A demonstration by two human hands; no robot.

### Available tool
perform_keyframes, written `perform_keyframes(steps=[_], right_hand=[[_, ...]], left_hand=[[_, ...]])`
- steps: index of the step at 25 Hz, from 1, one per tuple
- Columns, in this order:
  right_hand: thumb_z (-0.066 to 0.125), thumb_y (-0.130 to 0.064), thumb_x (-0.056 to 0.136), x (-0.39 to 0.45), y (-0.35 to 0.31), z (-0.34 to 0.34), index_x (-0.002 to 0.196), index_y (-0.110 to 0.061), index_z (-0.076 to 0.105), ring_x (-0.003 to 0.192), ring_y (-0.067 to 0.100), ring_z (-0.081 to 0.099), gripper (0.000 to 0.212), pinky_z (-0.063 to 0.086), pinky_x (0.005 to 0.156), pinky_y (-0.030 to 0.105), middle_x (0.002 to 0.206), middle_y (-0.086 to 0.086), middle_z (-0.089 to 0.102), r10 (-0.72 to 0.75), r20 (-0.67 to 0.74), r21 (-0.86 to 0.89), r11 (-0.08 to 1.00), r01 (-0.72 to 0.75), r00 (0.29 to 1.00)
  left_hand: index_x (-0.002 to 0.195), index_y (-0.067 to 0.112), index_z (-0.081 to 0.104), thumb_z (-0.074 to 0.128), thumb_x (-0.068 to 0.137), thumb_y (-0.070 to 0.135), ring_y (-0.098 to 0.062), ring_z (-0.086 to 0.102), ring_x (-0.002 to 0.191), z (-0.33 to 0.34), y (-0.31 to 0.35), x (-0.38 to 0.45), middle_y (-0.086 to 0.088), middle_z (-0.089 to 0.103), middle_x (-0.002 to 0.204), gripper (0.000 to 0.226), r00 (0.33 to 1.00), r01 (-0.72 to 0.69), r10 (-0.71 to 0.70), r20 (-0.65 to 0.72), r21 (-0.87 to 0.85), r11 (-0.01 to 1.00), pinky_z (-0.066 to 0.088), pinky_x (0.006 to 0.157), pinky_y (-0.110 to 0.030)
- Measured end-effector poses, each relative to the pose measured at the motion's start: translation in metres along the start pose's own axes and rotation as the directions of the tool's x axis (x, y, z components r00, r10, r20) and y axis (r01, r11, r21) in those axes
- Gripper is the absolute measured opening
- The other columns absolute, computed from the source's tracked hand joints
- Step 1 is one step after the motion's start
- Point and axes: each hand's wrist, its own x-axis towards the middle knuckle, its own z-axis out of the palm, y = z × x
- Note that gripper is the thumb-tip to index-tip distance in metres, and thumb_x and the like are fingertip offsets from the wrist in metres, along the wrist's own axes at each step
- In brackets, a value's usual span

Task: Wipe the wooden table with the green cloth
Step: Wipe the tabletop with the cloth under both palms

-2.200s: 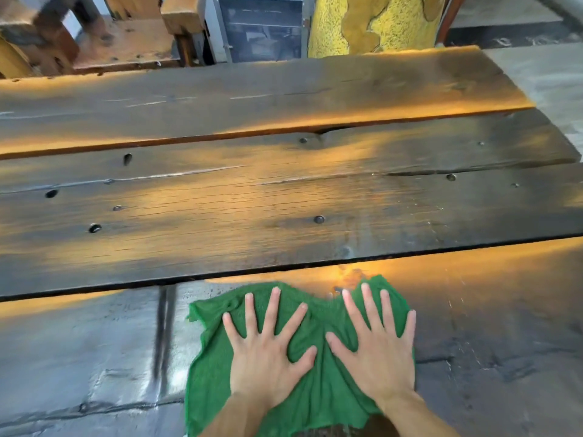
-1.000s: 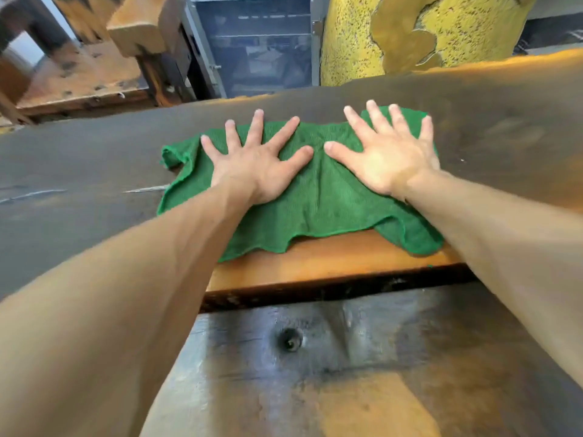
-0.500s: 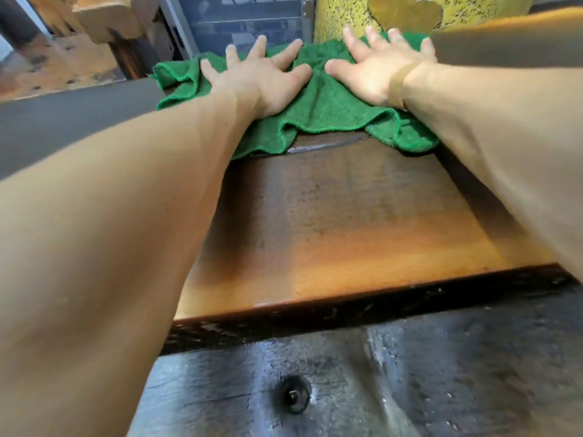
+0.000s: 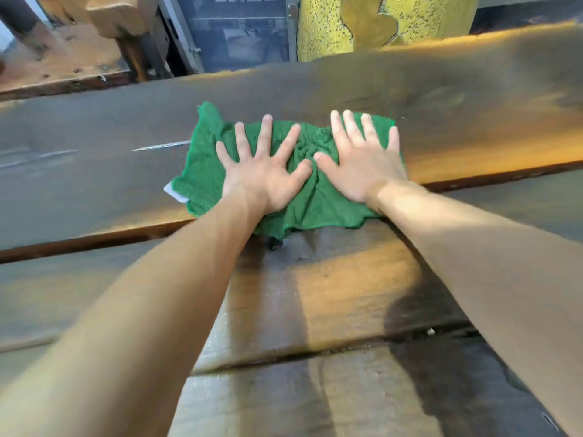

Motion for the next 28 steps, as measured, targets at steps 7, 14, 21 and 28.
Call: perform_keyframes(steps=[7,14,21,28], right_hand=[[0.015,-0.068,0.098,-0.162,0.001,0.009,0.158,-0.040,-0.012,0.154,0.024,-0.016,0.072,-0.007,0.117,0.068,0.168,-0.004,-0.017,-0.047,0.062,-0.047,0.998,0.050,0.997],[0.012,-0.067,0.097,-0.307,0.002,0.021,0.158,-0.038,-0.015,0.154,0.025,-0.016,0.072,-0.009,0.117,0.067,0.168,-0.002,-0.017,-0.094,0.107,-0.053,0.994,0.100,0.990],[0.010,-0.071,0.091,-0.470,0.005,0.038,0.160,-0.039,-0.004,0.156,0.027,-0.004,0.077,-0.004,0.117,0.067,0.170,-0.001,-0.002,-0.138,0.067,-0.028,0.990,0.140,0.988],[0.011,-0.078,0.093,-0.621,0.010,0.044,0.154,-0.044,-0.021,0.151,0.022,-0.026,0.078,-0.017,0.117,0.061,0.165,-0.008,-0.024,-0.155,0.150,-0.012,0.987,0.158,0.976]], left_hand=[[0.155,0.051,-0.011,0.007,0.088,0.079,-0.041,-0.015,0.153,0.022,0.026,-0.164,0.004,-0.019,0.168,0.075,0.999,0.026,-0.027,0.022,0.046,0.999,-0.005,0.115,-0.072],[0.153,0.049,-0.019,0.002,0.086,0.077,-0.038,-0.018,0.153,0.040,0.054,-0.316,0.004,-0.019,0.168,0.076,0.997,0.053,-0.054,0.062,0.020,0.998,-0.007,0.115,-0.071],[0.153,0.048,-0.021,-0.003,0.082,0.077,-0.036,-0.017,0.153,0.051,0.076,-0.476,0.004,-0.018,0.168,0.078,0.996,0.014,-0.018,0.085,0.049,0.999,-0.006,0.115,-0.069],[0.155,0.049,-0.016,0.002,0.085,0.079,-0.035,-0.017,0.154,0.067,0.095,-0.631,0.004,-0.015,0.169,0.078,0.997,0.006,-0.007,0.080,0.016,1.000,-0.008,0.116,-0.068]])
